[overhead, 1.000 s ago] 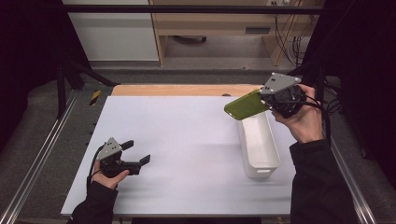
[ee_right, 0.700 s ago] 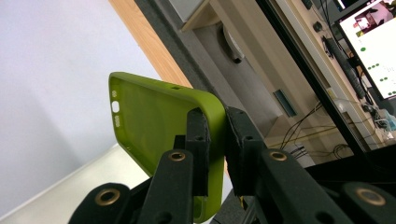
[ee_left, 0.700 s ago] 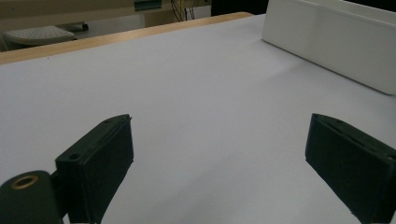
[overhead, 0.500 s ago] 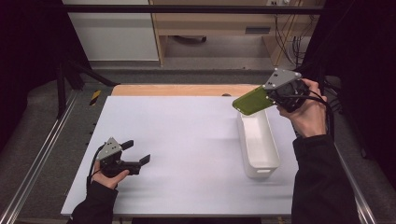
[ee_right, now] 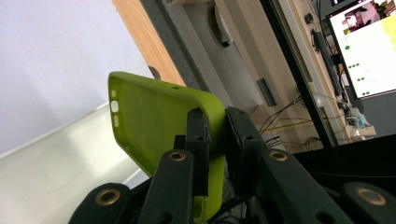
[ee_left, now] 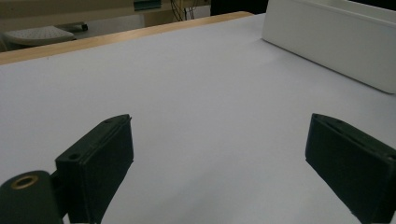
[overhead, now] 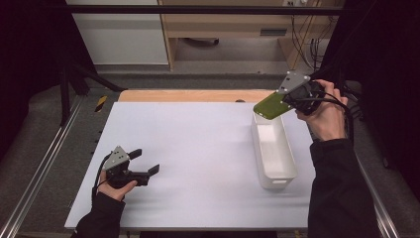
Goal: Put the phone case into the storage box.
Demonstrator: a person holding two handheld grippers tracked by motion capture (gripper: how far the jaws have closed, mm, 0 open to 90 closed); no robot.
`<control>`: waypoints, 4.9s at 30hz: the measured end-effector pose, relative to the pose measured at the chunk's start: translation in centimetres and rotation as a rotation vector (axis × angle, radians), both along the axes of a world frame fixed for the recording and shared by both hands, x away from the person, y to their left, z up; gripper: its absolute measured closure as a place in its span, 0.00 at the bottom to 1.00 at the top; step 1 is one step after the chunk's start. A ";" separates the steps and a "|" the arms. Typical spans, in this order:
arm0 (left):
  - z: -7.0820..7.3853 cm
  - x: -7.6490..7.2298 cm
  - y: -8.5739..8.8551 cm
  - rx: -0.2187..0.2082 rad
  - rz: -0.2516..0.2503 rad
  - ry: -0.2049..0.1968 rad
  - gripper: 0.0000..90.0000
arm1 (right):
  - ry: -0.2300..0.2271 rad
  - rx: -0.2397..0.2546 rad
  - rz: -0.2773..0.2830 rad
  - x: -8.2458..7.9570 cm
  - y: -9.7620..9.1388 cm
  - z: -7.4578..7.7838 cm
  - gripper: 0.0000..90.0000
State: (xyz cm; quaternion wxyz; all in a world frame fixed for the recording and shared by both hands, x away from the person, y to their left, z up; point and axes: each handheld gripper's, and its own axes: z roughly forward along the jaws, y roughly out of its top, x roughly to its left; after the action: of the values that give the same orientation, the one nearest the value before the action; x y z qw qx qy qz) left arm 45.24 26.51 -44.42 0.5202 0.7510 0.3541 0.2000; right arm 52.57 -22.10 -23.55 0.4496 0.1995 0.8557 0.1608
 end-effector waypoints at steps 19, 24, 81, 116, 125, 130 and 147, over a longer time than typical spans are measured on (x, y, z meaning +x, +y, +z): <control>-0.1 0.1 -0.1 0.007 -0.007 0.004 0.08 | 0.040 -0.157 0.085 2.6 0.0 -1.6 0.89; -0.1 0.1 -0.2 0.008 -0.008 0.005 0.08 | 0.054 -0.198 0.106 3.2 0.0 -1.9 0.89; -0.8 0.5 -0.3 0.030 -0.015 0.024 0.08 | 0.195 -0.485 0.279 11.0 3.6 -10.0 0.89; -0.7 0.5 -0.2 0.026 -0.014 0.024 0.08 | 0.158 -0.243 0.212 10.0 3.3 -8.1 0.41; -0.6 0.4 -0.2 0.020 -0.013 0.025 0.06 | 0.152 0.007 0.183 8.2 2.8 -6.6 0.29; -0.5 0.4 -0.2 0.020 -0.016 0.025 0.06 | 0.148 0.154 0.146 6.8 2.0 -6.3 0.22; -0.4 0.3 -0.1 0.001 -0.027 0.016 0.04 | 0.147 0.598 0.151 0.9 2.1 -6.0 0.03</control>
State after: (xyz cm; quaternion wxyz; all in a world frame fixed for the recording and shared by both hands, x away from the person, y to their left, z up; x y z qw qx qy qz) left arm 45.52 26.37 -44.80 0.5196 0.7576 0.3481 0.1869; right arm 53.45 -20.01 -29.53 0.2946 0.2701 0.8130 0.4233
